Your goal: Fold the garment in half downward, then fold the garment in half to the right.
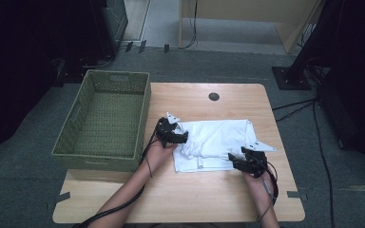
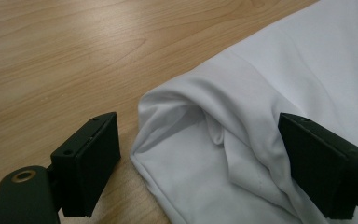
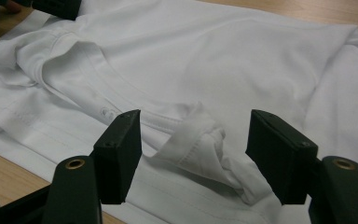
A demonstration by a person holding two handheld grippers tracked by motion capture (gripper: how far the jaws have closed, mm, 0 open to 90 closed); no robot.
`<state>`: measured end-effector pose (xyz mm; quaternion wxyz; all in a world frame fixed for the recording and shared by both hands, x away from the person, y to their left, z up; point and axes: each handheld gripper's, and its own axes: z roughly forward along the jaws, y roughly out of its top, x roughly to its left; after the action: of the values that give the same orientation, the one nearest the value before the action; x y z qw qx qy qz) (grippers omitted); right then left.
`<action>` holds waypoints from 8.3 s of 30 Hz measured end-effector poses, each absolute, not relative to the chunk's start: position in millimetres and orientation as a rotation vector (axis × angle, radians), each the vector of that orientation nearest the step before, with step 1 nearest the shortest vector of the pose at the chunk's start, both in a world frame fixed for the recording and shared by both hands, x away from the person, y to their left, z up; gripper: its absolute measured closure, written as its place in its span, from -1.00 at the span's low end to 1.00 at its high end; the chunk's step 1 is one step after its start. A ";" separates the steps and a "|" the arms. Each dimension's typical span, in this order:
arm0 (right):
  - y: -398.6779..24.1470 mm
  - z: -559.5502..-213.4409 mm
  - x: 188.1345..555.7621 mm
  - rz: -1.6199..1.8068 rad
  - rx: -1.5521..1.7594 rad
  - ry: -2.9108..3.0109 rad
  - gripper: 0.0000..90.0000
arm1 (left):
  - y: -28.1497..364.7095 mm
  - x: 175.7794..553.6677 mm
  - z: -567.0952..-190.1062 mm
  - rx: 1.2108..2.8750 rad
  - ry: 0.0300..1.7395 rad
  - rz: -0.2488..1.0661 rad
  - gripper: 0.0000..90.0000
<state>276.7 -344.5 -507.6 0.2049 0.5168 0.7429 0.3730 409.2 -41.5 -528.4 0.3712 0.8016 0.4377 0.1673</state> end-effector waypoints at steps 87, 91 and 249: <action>-226.4 -515.9 272.9 1.151 1.321 2.162 0.09 | -40.2 408.8 -528.3 2.070 1.098 0.422 -0.67; -222.5 -516.3 272.9 1.155 1.309 2.177 0.11 | -40.3 408.8 -528.3 2.069 1.098 0.422 -0.67; -191.8 -523.1 307.4 1.115 1.293 2.296 0.96 | -35.2 424.6 -513.0 2.098 1.080 0.278 0.79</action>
<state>307.4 -191.8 -523.1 0.1399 0.4474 0.7945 0.3860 424.6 -35.2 -513.0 0.3736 0.8190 0.4218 0.1086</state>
